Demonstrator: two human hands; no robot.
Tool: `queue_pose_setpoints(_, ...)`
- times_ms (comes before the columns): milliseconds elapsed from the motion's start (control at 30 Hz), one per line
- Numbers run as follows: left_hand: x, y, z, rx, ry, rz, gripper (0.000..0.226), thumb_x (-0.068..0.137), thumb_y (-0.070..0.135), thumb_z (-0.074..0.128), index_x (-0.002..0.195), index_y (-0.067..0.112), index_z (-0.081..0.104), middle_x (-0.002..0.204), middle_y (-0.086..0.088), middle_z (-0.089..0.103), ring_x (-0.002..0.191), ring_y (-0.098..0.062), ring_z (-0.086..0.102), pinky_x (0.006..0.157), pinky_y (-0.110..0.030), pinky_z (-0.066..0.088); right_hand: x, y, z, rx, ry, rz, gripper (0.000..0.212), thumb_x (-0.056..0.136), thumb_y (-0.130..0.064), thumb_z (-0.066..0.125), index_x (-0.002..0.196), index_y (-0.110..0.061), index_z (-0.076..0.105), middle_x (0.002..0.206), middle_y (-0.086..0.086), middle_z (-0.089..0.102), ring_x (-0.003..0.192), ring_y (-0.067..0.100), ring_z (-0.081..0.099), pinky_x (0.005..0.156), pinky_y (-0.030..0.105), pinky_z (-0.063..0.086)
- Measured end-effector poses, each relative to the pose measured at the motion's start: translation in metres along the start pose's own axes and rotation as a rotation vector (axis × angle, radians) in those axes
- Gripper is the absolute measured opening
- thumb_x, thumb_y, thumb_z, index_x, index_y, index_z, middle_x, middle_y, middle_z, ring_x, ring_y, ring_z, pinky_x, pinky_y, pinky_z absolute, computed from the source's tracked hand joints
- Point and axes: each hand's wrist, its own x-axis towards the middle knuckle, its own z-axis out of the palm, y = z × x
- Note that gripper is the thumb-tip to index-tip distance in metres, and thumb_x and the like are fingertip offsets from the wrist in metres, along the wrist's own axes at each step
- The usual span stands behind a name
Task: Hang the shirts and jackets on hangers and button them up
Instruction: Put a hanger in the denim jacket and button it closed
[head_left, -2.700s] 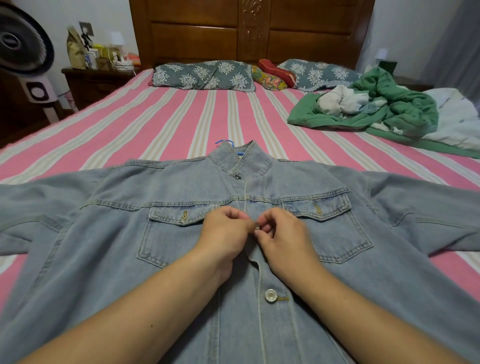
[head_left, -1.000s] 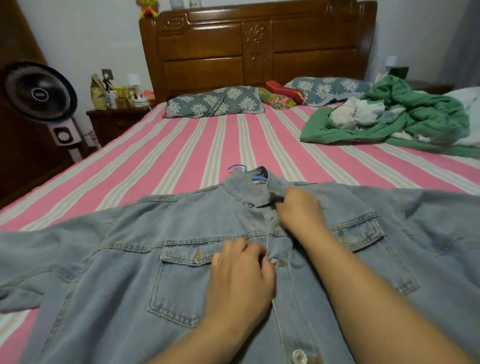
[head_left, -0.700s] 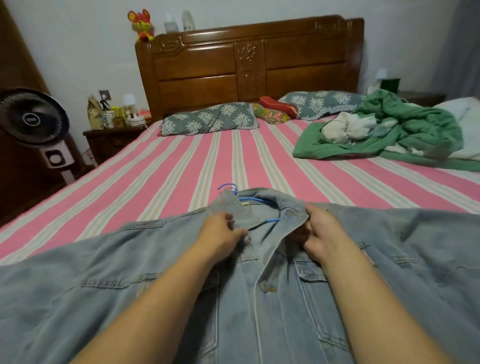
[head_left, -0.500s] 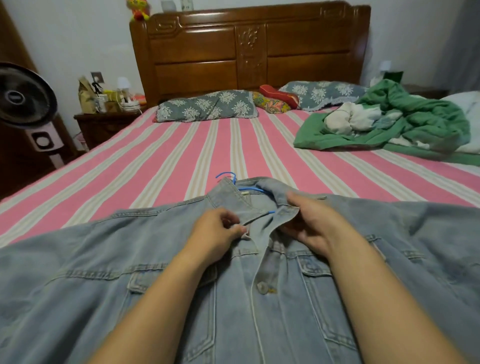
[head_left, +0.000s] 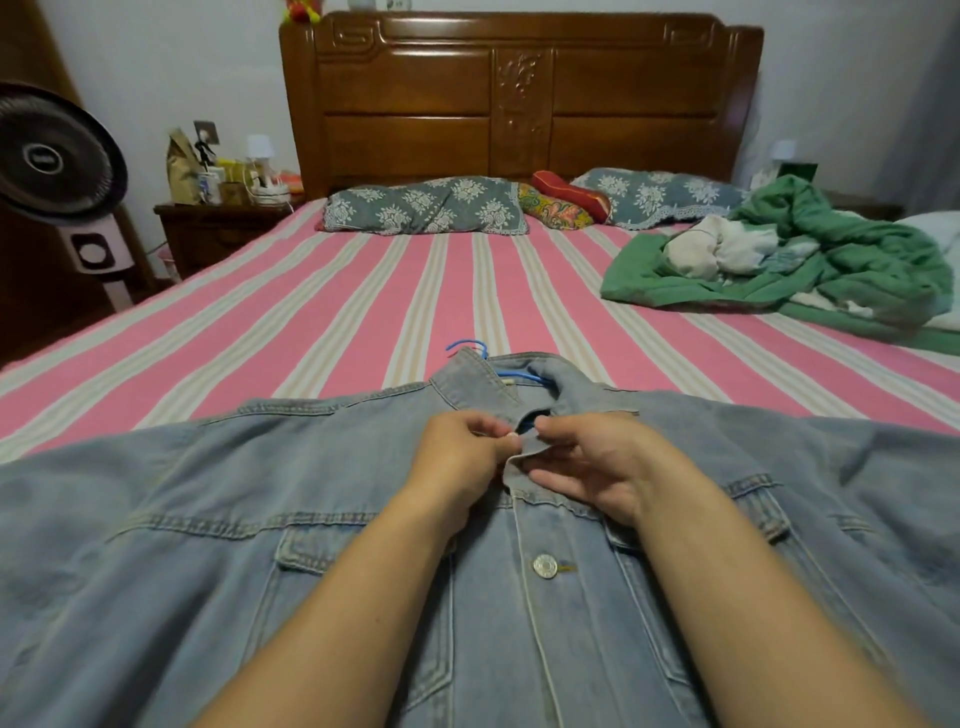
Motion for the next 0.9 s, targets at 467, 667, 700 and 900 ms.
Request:
queue_pose_setpoints(467,0.003,0.013,-0.011,-0.103,-0.080,-0.124,0.018,0.083,-0.005,0.075,0.070,0.008,0.071,0.071,-0.016,0.067,0.061,-0.023,0.054,0.056,-0.025,0.044,0.009,0.010,0.008,0.015,0.108,-0.015,0.021,0.090,0.010,0.062,0.075,-0.004,0.063,0.069,0.005,0.064,0.068,0.012,0.058,0.059,0.021,0.051)
queue_pose_setpoints(667,0.003,0.015,-0.013,-0.083,-0.103,-0.133,0.020,0.082,-0.010,0.071,0.071,0.007,0.071,0.077,-0.018,0.066,0.067,-0.024,0.055,0.056,-0.025,0.045,0.010,0.012,0.006,0.101,0.075,-0.008,0.010,0.086,0.011,0.063,0.089,0.002,0.068,0.082,0.012,0.070,0.074,0.020,0.067,0.056,0.022,0.060)
queue_pose_setpoints(700,0.002,0.015,-0.013,-0.076,-0.103,-0.126,0.019,0.082,-0.010,0.071,0.072,0.007,0.071,0.077,-0.019,0.066,0.066,-0.023,0.055,0.055,-0.024,0.044,0.010,0.012,0.006,0.103,0.065,-0.006,0.010,0.086,0.010,0.063,0.089,0.002,0.068,0.083,0.013,0.070,0.075,0.020,0.068,0.056,0.022,0.060)
queue_pose_setpoints(900,0.002,0.015,-0.012,0.026,-0.064,-0.062,0.021,0.082,-0.005,0.074,0.069,0.012,0.072,0.066,-0.011,0.067,0.058,-0.020,0.057,0.055,-0.022,0.046,0.009,0.012,0.004,0.095,0.039,-0.018,0.009,0.087,0.008,0.064,0.087,0.001,0.070,0.089,0.014,0.070,0.084,0.024,0.069,0.065,0.025,0.062)
